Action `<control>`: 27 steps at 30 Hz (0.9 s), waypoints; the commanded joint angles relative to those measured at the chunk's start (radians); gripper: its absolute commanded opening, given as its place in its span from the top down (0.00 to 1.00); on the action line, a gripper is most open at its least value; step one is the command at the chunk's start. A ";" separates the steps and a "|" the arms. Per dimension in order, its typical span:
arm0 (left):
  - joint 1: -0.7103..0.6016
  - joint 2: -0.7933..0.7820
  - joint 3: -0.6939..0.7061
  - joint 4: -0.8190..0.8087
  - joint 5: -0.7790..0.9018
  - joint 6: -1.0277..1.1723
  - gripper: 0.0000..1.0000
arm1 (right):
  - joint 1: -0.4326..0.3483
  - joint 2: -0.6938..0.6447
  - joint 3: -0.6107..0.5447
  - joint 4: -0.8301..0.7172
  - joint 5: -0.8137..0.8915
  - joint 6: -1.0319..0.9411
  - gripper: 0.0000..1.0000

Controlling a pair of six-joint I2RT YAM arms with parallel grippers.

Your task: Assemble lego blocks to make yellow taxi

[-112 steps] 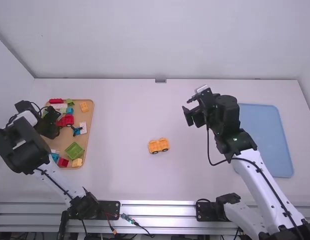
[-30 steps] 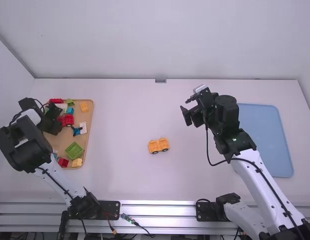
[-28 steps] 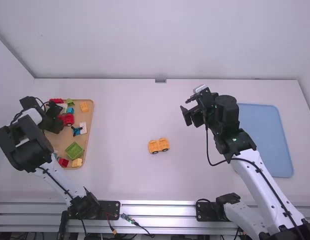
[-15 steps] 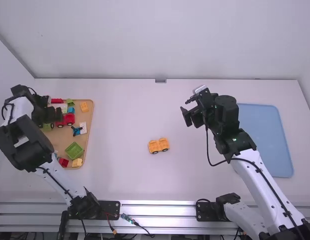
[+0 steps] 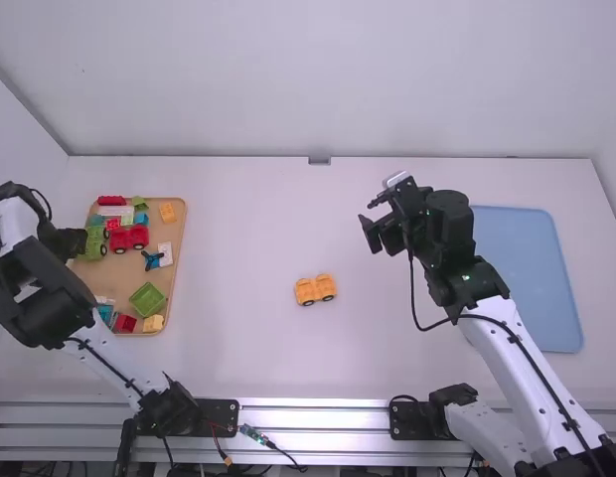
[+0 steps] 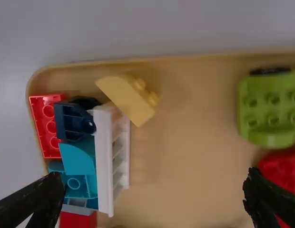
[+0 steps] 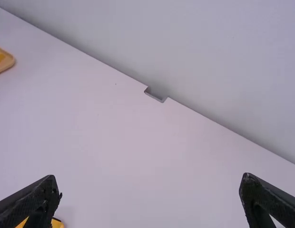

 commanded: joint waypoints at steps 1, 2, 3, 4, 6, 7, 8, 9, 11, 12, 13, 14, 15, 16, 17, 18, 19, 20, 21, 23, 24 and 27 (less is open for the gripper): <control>0.036 0.015 -0.016 0.009 0.033 -0.136 0.01 | 0.005 -0.002 0.037 0.010 -0.006 0.024 0.01; 0.040 0.015 -0.018 0.014 0.034 -0.137 0.01 | 0.005 -0.002 0.037 0.011 -0.006 0.029 0.01; 0.051 0.015 -0.023 0.024 0.033 -0.146 0.01 | 0.005 -0.002 0.037 0.014 -0.006 0.036 0.01; 0.064 0.015 -0.031 0.043 0.033 -0.166 0.01 | 0.005 -0.002 0.037 0.015 -0.006 0.039 0.01; 0.079 0.015 -0.048 0.069 0.042 -0.195 0.01 | 0.005 -0.002 0.037 0.014 -0.006 0.042 0.01; 0.086 0.015 -0.059 0.089 0.056 -0.195 0.01 | 0.005 -0.002 0.037 0.013 -0.006 0.042 0.01; 0.093 0.015 -0.074 0.117 0.075 -0.195 0.01 | 0.005 -0.002 0.037 0.014 -0.006 0.042 0.01; 0.095 0.015 -0.087 0.143 0.091 -0.195 0.00 | 0.005 -0.002 0.037 0.014 -0.006 0.042 0.01; 0.097 0.015 -0.113 0.194 0.114 -0.195 0.09 | 0.005 -0.002 0.037 0.013 -0.006 0.042 0.01; 0.093 0.015 -0.126 0.216 0.120 -0.199 0.14 | 0.005 -0.002 0.037 0.013 -0.006 0.042 0.01; 0.091 0.015 -0.137 0.230 0.117 -0.220 0.18 | 0.005 -0.002 0.037 0.012 -0.006 0.041 0.01; 0.091 0.015 -0.153 0.246 0.110 -0.272 0.18 | 0.005 -0.002 0.037 0.011 -0.006 0.042 0.01; 0.092 0.015 -0.160 0.256 0.111 -0.283 0.17 | 0.005 -0.002 0.037 0.010 -0.006 0.042 0.01; 0.094 0.015 -0.165 0.264 0.113 -0.285 0.17 | 0.005 -0.002 0.037 0.010 -0.006 0.041 0.01; 0.095 0.015 -0.171 0.275 0.116 -0.284 0.17 | 0.005 -0.002 0.037 0.010 -0.005 0.041 0.01; 0.090 0.015 -0.177 0.289 0.112 -0.285 0.17 | 0.005 -0.002 0.037 0.009 -0.006 0.041 0.01; 0.089 0.015 -0.178 0.292 0.109 -0.285 0.17 | 0.005 -0.002 0.037 0.009 -0.006 0.041 0.01; 0.087 0.015 -0.179 0.303 0.095 -0.284 0.17 | 0.005 -0.002 0.037 0.010 -0.006 0.042 0.01; 0.086 0.015 -0.180 0.305 0.080 -0.285 0.17 | 0.005 -0.002 0.037 0.010 -0.005 0.041 0.01; 0.086 0.015 -0.180 0.311 0.074 -0.285 0.18 | 0.005 -0.002 0.037 0.010 -0.006 0.041 0.01; 0.087 0.015 -0.182 0.317 0.073 -0.287 0.18 | 0.005 -0.002 0.037 0.010 -0.006 0.042 0.01; 0.087 0.015 -0.183 0.333 0.094 -0.300 0.18 | 0.005 -0.002 0.037 0.010 -0.006 0.042 0.01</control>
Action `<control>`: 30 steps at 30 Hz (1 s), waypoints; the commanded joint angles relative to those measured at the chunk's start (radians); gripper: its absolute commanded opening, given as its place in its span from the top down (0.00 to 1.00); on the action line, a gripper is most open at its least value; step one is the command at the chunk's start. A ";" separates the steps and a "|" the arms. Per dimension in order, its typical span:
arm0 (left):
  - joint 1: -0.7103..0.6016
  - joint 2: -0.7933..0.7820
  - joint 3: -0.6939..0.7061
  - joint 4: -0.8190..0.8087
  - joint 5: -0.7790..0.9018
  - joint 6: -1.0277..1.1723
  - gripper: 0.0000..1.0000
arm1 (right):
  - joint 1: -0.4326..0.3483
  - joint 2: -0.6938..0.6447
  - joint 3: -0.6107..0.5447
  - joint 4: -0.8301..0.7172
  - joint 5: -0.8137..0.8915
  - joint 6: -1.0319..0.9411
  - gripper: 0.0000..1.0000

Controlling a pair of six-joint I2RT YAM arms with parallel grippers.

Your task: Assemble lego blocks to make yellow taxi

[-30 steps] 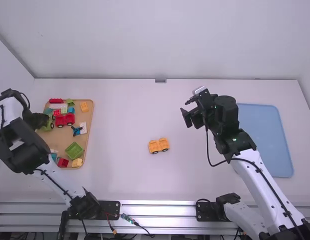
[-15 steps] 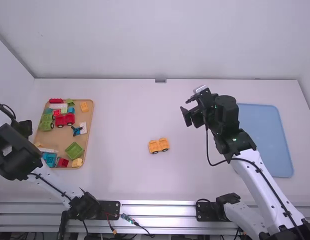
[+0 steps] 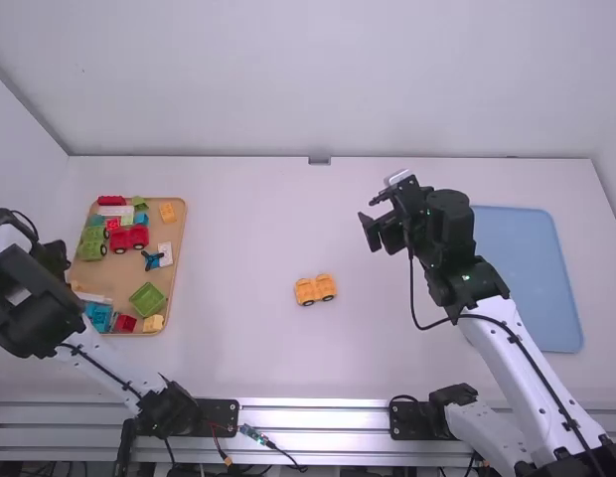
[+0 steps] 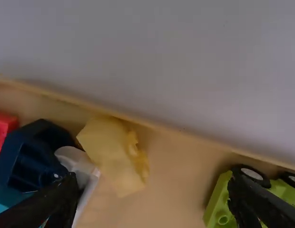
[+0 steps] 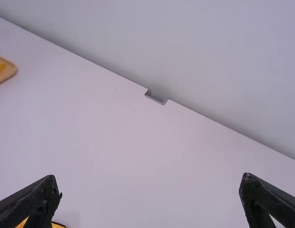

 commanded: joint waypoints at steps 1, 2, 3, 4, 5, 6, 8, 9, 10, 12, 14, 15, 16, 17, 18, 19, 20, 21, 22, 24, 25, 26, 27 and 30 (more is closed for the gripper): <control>-0.006 0.015 -0.012 0.007 0.027 -0.017 0.18 | 0.005 -0.002 0.037 0.003 -0.005 0.002 0.01; 0.000 0.015 -0.012 0.014 0.051 -0.017 0.18 | 0.005 -0.002 0.037 0.002 -0.006 0.002 0.01; 0.002 0.015 -0.012 0.024 0.084 -0.018 0.18 | 0.005 -0.002 0.037 0.002 -0.005 0.002 0.01; 0.001 0.015 -0.012 0.027 0.096 -0.018 0.18 | 0.005 -0.002 0.037 0.002 -0.005 0.003 0.01; -0.002 0.015 -0.012 0.034 0.111 -0.018 0.19 | 0.005 -0.002 0.037 0.002 -0.006 0.002 0.01; 0.000 0.015 -0.012 0.036 0.115 -0.018 0.19 | 0.005 -0.002 0.037 0.002 -0.006 0.003 0.01; -0.001 0.015 -0.012 0.040 0.124 -0.017 0.18 | 0.005 -0.002 0.037 0.002 -0.005 0.002 0.01; -0.005 0.015 -0.012 0.040 0.131 -0.018 0.17 | 0.005 -0.002 0.037 0.002 -0.006 0.002 0.01; -0.007 0.015 -0.012 0.040 0.139 -0.018 0.18 | 0.005 -0.002 0.037 0.003 -0.005 0.003 0.01; -0.009 0.015 -0.012 0.045 0.158 -0.018 0.19 | 0.005 -0.002 0.037 0.003 -0.006 0.002 0.01; -0.009 0.015 -0.012 0.048 0.177 -0.024 0.21 | 0.005 -0.002 0.037 0.002 -0.005 0.002 0.01; -0.009 0.015 -0.012 0.043 0.179 -0.034 0.21 | 0.005 -0.002 0.037 0.002 -0.005 0.002 0.01; -0.008 0.015 -0.013 0.031 0.175 -0.046 0.21 | 0.005 -0.002 0.037 0.002 -0.006 0.003 0.01; -0.007 0.015 -0.013 0.019 0.170 -0.048 0.21 | 0.005 -0.002 0.037 0.002 -0.006 0.003 0.01; -0.012 0.015 -0.014 0.003 0.158 -0.047 0.22 | 0.005 -0.002 0.037 0.001 -0.005 0.002 0.01; -0.016 0.015 -0.014 -0.005 0.149 -0.048 0.22 | 0.005 -0.002 0.037 0.001 -0.005 0.003 0.01; -0.023 0.015 -0.014 -0.016 0.129 -0.051 0.22 | 0.005 -0.002 0.037 0.002 -0.003 0.003 0.01; -0.030 0.015 -0.014 -0.043 0.103 -0.076 0.22 | 0.005 -0.002 0.037 0.002 -0.003 0.002 0.01; -0.035 0.015 -0.014 -0.065 0.089 -0.101 0.21 | 0.005 -0.002 0.037 0.002 -0.003 0.002 0.01; -0.041 0.015 -0.014 -0.100 0.076 -0.133 0.20 | 0.005 -0.002 0.037 0.002 -0.005 0.002 0.01; -0.043 0.015 -0.013 -0.132 0.072 -0.160 0.19 | 0.005 -0.002 0.037 0.002 -0.006 0.003 0.01; -0.047 0.015 -0.013 -0.141 0.072 -0.173 0.18 | 0.005 -0.002 0.037 0.002 -0.005 0.003 0.01; -0.047 0.015 -0.013 -0.145 0.073 -0.175 0.18 | 0.005 -0.002 0.037 0.002 -0.005 0.002 0.01; -0.045 0.015 -0.006 -0.145 0.080 -0.175 0.18 | 0.005 -0.002 0.037 0.002 -0.005 0.003 0.01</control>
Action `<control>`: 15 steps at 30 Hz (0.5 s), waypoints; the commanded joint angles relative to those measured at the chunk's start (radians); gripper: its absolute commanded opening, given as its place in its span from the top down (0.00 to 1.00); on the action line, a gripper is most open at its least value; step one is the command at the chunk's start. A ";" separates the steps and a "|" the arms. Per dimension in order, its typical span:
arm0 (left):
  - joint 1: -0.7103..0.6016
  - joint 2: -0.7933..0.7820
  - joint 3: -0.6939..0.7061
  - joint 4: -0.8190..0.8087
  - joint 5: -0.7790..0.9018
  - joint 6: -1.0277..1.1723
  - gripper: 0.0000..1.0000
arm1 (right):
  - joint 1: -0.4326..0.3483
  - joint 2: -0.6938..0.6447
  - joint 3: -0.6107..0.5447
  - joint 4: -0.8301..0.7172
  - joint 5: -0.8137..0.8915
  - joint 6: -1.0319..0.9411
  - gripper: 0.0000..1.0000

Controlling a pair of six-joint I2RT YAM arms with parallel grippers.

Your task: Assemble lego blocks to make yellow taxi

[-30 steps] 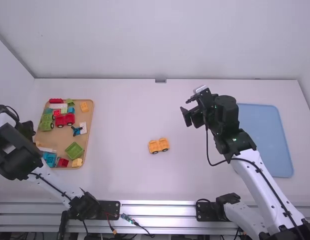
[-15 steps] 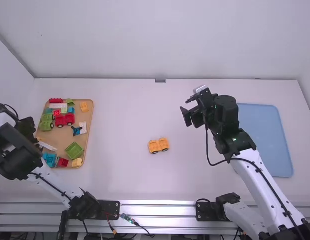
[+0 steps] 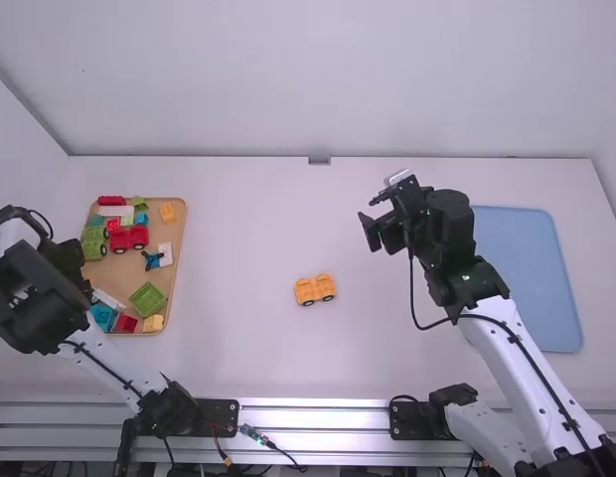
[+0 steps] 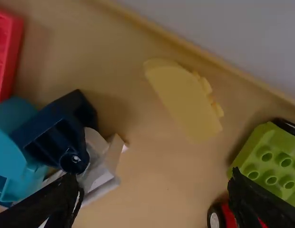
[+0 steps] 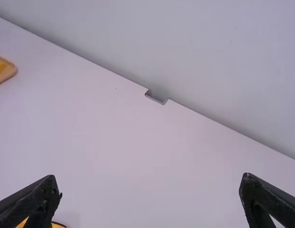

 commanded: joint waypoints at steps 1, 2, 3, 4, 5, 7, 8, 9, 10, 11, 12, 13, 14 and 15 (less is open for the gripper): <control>0.004 0.015 0.000 -0.012 -0.013 -0.033 0.17 | 0.005 -0.002 0.037 0.002 -0.005 0.001 0.01; 0.010 0.015 0.010 -0.017 -0.013 -0.033 0.18 | 0.005 -0.002 0.037 0.002 -0.005 0.001 0.01; 0.012 0.015 0.017 -0.022 -0.013 -0.033 0.17 | 0.005 -0.002 0.037 0.002 -0.005 0.002 0.01; 0.016 0.015 0.033 -0.029 -0.013 -0.032 0.17 | 0.005 -0.002 0.037 0.003 -0.003 0.002 0.01; 0.022 0.015 0.042 -0.031 -0.013 -0.033 0.17 | 0.005 -0.002 0.037 0.003 -0.003 0.001 0.01; 0.029 0.015 0.060 -0.021 -0.013 -0.033 0.17 | 0.005 -0.002 0.037 0.003 -0.006 0.001 0.01; 0.033 0.015 0.066 -0.013 -0.012 -0.033 0.17 | 0.005 -0.002 0.037 0.003 -0.006 0.002 0.01; 0.035 0.015 0.068 -0.008 -0.013 -0.033 0.17 | 0.005 -0.002 0.037 0.003 -0.006 0.002 0.01; 0.039 0.015 0.073 0.000 -0.013 -0.033 0.17 | 0.005 -0.002 0.037 0.003 -0.006 0.002 0.01; 0.042 0.015 0.077 0.004 -0.013 -0.035 0.18 | 0.005 -0.002 0.037 0.003 -0.006 0.002 0.01; 0.044 0.015 0.080 0.002 -0.014 -0.056 0.18 | 0.005 -0.002 0.037 0.003 -0.005 0.002 0.01; 0.044 0.015 0.080 -0.001 -0.018 -0.066 0.18 | 0.005 -0.002 0.037 0.003 -0.006 0.002 0.01; 0.043 0.015 0.079 -0.002 -0.023 -0.084 0.17 | 0.005 -0.002 0.037 0.002 -0.006 0.002 0.01; 0.045 0.015 0.076 0.000 -0.029 -0.099 0.17 | 0.005 -0.002 0.037 0.002 -0.006 0.002 0.01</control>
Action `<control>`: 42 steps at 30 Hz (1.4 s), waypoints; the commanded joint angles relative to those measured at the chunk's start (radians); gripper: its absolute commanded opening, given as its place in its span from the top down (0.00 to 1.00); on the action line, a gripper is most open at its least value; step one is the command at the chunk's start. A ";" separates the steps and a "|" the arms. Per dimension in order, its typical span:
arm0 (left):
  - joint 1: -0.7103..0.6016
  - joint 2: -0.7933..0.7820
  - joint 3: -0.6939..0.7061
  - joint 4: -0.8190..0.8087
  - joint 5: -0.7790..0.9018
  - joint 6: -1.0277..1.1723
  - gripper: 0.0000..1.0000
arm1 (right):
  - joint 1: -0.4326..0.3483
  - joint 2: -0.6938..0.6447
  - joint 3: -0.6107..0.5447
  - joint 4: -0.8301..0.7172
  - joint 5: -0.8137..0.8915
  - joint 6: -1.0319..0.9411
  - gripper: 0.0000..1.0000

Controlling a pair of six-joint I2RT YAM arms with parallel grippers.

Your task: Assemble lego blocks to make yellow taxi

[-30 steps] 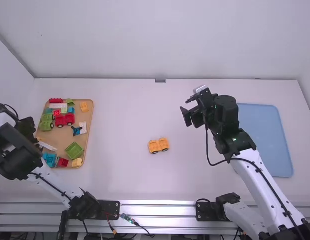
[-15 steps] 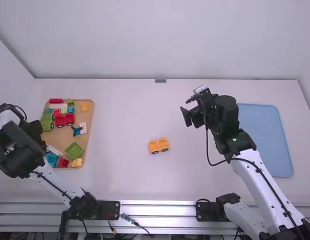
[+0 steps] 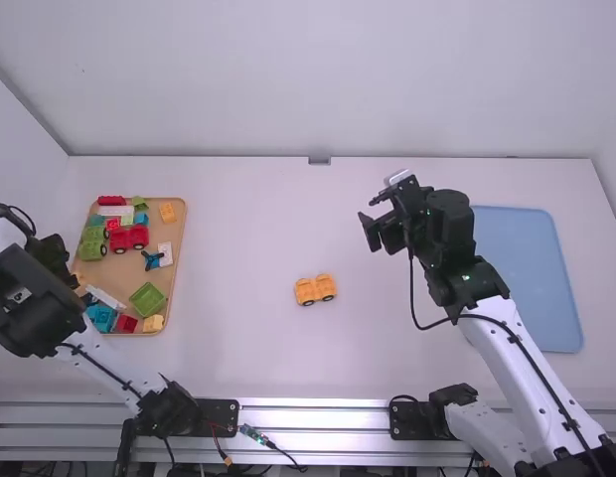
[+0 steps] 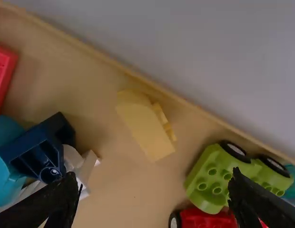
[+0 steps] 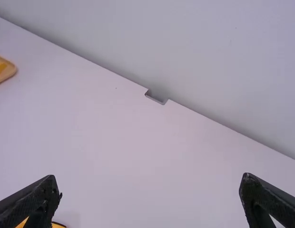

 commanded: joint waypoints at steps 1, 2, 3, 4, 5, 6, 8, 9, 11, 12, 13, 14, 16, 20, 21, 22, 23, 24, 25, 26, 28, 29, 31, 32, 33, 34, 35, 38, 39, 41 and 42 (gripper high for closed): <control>0.005 0.015 0.003 -0.010 -0.024 -0.052 0.16 | 0.005 -0.002 0.037 0.002 -0.006 0.003 0.01; 0.005 0.015 0.002 -0.010 -0.026 -0.055 0.16 | 0.005 -0.002 0.037 0.002 -0.006 0.003 0.01; -0.004 0.015 -0.004 -0.009 -0.050 -0.076 0.16 | 0.005 -0.002 0.037 0.002 -0.006 0.003 0.01; -0.008 0.015 -0.010 -0.004 -0.066 -0.089 0.16 | 0.005 -0.002 0.037 0.002 -0.006 0.003 0.01; -0.015 0.015 -0.019 0.009 -0.087 -0.105 0.16 | 0.005 -0.002 0.037 0.001 -0.006 0.003 0.01; -0.015 0.015 -0.019 0.009 -0.087 -0.105 0.16 | 0.005 -0.002 0.037 0.001 -0.006 0.003 0.01; -0.024 0.015 -0.043 0.040 -0.104 -0.107 0.19 | 0.005 -0.002 0.037 -0.001 -0.006 0.005 0.01; -0.023 0.015 -0.056 0.053 -0.105 -0.108 0.21 | 0.005 -0.002 0.037 -0.001 -0.006 0.006 0.01; -0.024 0.015 -0.078 0.078 -0.107 -0.108 0.26 | 0.005 -0.002 0.037 -0.001 -0.006 0.006 0.01; -0.025 0.015 -0.092 0.095 -0.105 -0.107 0.30 | 0.005 -0.002 0.037 -0.001 -0.006 0.006 0.01; -0.024 0.015 -0.106 0.112 -0.099 -0.107 0.34 | 0.005 -0.002 0.037 -0.001 -0.006 0.006 0.01; -0.024 0.015 -0.113 0.121 -0.094 -0.108 0.37 | 0.005 -0.002 0.037 -0.001 -0.006 0.006 0.01; -0.023 0.015 -0.144 0.156 -0.085 -0.107 0.41 | 0.005 -0.002 0.037 -0.001 -0.006 0.006 0.01; -0.022 0.015 -0.192 0.208 -0.090 -0.134 0.48 | 0.005 -0.002 0.037 -0.001 -0.006 0.005 0.01; -0.022 0.015 -0.208 0.225 -0.090 -0.136 0.49 | 0.005 -0.002 0.037 -0.001 -0.005 0.006 0.01; -0.022 0.015 -0.208 0.225 -0.090 -0.136 0.49 | 0.005 -0.002 0.037 -0.001 -0.005 0.006 0.01; -0.027 0.015 -0.221 0.239 -0.091 -0.134 0.50 | 0.005 -0.002 0.037 0.000 -0.006 0.005 0.01; -0.029 0.015 -0.227 0.245 -0.092 -0.134 0.51 | 0.005 -0.002 0.037 0.000 -0.006 0.006 0.01; -0.030 0.015 -0.233 0.251 -0.091 -0.134 0.51 | 0.005 -0.002 0.037 0.000 -0.005 0.006 0.01; -0.030 0.015 -0.235 0.254 -0.090 -0.134 0.51 | 0.005 -0.002 0.037 0.000 -0.005 0.005 0.01; -0.030 0.015 -0.240 0.245 -0.092 -0.157 0.53 | 0.005 -0.002 0.037 0.003 -0.006 0.006 0.01; -0.030 0.015 -0.240 0.242 -0.094 -0.159 0.54 | 0.005 -0.002 0.037 0.003 -0.006 0.006 0.01; -0.029 0.015 -0.240 0.247 -0.093 -0.154 0.55 | 0.005 -0.002 0.037 0.002 -0.005 0.006 0.01; -0.028 0.015 -0.240 0.247 -0.092 -0.156 0.58 | 0.005 -0.002 0.037 0.002 -0.006 0.006 0.01; -0.028 0.015 -0.240 0.245 -0.094 -0.156 0.61 | 0.005 -0.002 0.037 0.002 -0.006 0.006 0.01; -0.028 0.015 -0.240 0.245 -0.094 -0.155 0.62 | 0.005 -0.002 0.037 0.002 -0.006 0.006 0.01; -0.030 0.015 -0.240 0.243 -0.094 -0.156 0.65 | 0.005 -0.002 0.037 0.001 -0.006 0.006 0.01; -0.029 0.015 -0.240 0.240 -0.093 -0.155 0.73 | 0.005 -0.002 0.037 -0.001 -0.005 0.006 0.01; -0.029 0.015 -0.240 0.237 -0.095 -0.156 0.73 | 0.005 -0.002 0.037 -0.001 -0.005 0.006 0.01; -0.029 0.015 -0.240 0.234 -0.094 -0.155 0.74 | 0.005 -0.002 0.037 -0.002 -0.006 0.006 0.01; -0.029 0.015 -0.240 0.231 -0.098 -0.156 0.77 | 0.005 -0.002 0.037 -0.003 -0.005 0.005 0.01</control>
